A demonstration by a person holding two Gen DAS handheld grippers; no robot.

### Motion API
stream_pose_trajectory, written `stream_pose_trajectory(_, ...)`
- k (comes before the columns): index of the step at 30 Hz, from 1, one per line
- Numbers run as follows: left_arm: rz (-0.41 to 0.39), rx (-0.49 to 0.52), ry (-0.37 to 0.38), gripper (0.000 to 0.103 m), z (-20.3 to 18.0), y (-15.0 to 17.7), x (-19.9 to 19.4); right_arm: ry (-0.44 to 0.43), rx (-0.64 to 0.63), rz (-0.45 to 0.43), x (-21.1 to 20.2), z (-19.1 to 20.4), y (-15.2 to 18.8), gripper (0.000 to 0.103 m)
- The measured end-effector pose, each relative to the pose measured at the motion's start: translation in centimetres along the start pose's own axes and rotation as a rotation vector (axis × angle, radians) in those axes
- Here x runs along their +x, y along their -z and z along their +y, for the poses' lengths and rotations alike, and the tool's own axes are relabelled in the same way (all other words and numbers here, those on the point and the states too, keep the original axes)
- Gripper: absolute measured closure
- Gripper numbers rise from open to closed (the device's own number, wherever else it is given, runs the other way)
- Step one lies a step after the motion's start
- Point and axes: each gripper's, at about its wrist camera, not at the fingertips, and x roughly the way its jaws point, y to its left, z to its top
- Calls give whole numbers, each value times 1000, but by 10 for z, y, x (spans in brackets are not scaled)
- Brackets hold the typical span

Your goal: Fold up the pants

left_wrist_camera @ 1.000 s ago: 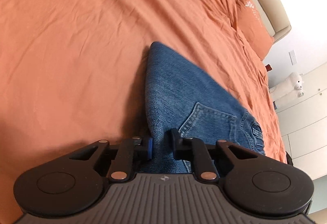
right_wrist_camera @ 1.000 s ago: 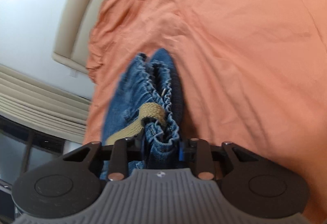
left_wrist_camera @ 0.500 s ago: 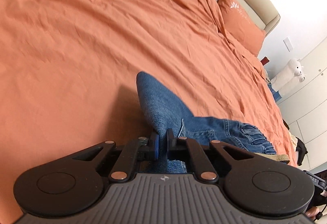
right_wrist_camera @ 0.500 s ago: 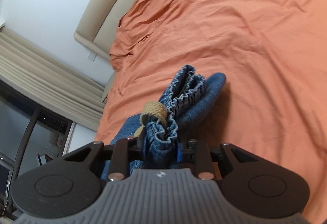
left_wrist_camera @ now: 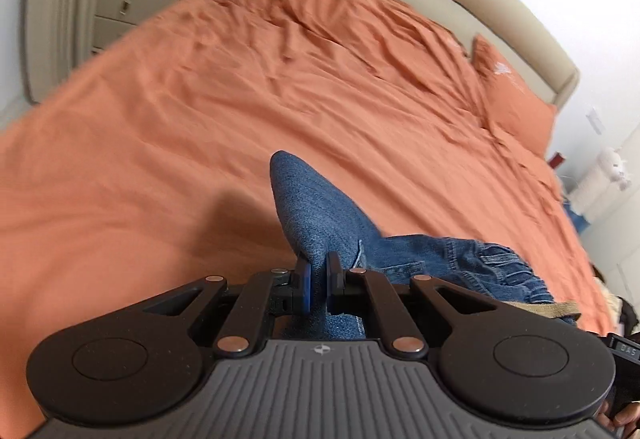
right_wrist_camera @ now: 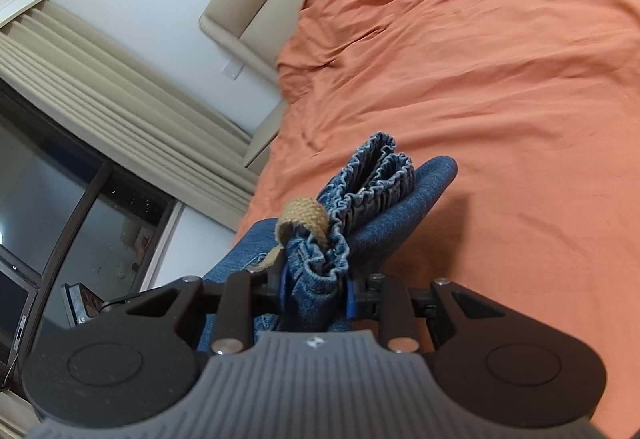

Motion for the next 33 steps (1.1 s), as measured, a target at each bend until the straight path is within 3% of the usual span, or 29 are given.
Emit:
stream_pose_trajectory(4,29,-34,-29,97,42,15,10,28,21,57,41,1,22,82)
stream_pose_trajectory(10,87,-130,-40,96,100,50,43,150,76,159,66,-38,68,82)
stream_pose_trajectory(12,100,-163,-26,96,110,53,50,183,119,172,69,-54,77,81)
stream_pose_trajectory(15,118,-133,-47,95,108,58,62,228,154,182,76,-69,85,80)
stream_pose_trajectory(20,133,-95,-64,89,102,55,49,307,25,192,86,-47,85,76)
stream_pose_trajectory(23,98,-29,-76,89,92,52,20,344,-98,175,75,-31,81,62)
stream_pose_trajectory(24,87,-13,-64,89,88,54,9,359,-156,159,67,-24,81,62)
stream_pose_trajectory(27,97,43,-34,89,76,64,-18,420,-331,82,54,5,83,62)
stream_pose_trajectory(30,139,118,-63,89,65,84,-24,445,-500,31,53,35,91,64)
stream_pose_trajectory(33,178,163,-104,90,61,103,-20,451,-645,39,62,55,105,70)
